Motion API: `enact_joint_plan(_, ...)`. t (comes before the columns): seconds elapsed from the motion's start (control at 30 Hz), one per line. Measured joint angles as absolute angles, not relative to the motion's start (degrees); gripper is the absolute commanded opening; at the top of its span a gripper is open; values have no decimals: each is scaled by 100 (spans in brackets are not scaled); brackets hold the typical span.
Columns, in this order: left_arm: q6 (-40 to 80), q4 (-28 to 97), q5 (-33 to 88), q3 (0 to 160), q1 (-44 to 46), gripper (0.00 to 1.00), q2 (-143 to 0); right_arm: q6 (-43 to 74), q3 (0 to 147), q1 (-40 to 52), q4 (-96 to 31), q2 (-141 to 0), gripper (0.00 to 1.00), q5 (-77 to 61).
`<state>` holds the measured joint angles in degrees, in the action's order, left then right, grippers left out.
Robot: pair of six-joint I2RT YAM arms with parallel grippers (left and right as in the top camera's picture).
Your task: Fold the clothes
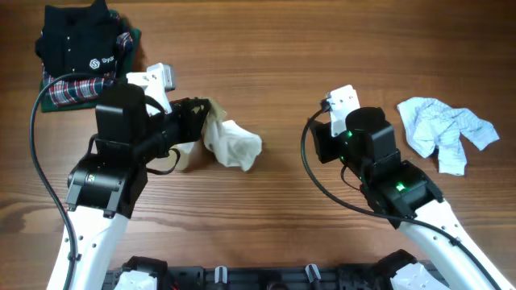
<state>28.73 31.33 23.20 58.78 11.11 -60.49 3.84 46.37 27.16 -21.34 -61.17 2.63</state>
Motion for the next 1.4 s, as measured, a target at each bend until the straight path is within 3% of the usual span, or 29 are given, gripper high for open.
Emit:
enact_joint_plan(0.1, 2873, 3131, 2320, 5878, 1111, 4, -6049, 482, 4637, 2714, -2174, -6466, 58, -395)
enact_joint_plan(0.3, 2871, 3131, 2290, 5878, 1111, 4, -6053, 1192, 4637, 2714, -1664, -8580, 59, -2383)
enact_joint_plan(0.4, 2873, 3133, 2276, 5878, 1111, 4, -6053, 1004, 4637, 2921, -1577, -8844, 61, -2585)
enact_joint_plan(0.7, 2871, 3133, 2274, 5878, 1111, 4, -6053, 528, 4637, 4176, -1192, -8895, 61, -1262)
enact_joint_plan(1.23, 2871, 3284, 2255, 5878, 1111, 4, -6053, 1564, 4635, 4611, 58, -10055, 56, -185)
enact_joint_plan(1.4, 2871, 3286, 2255, 5878, 1111, 4, -6053, 1632, 4635, 4637, 161, -10095, 25, -185)
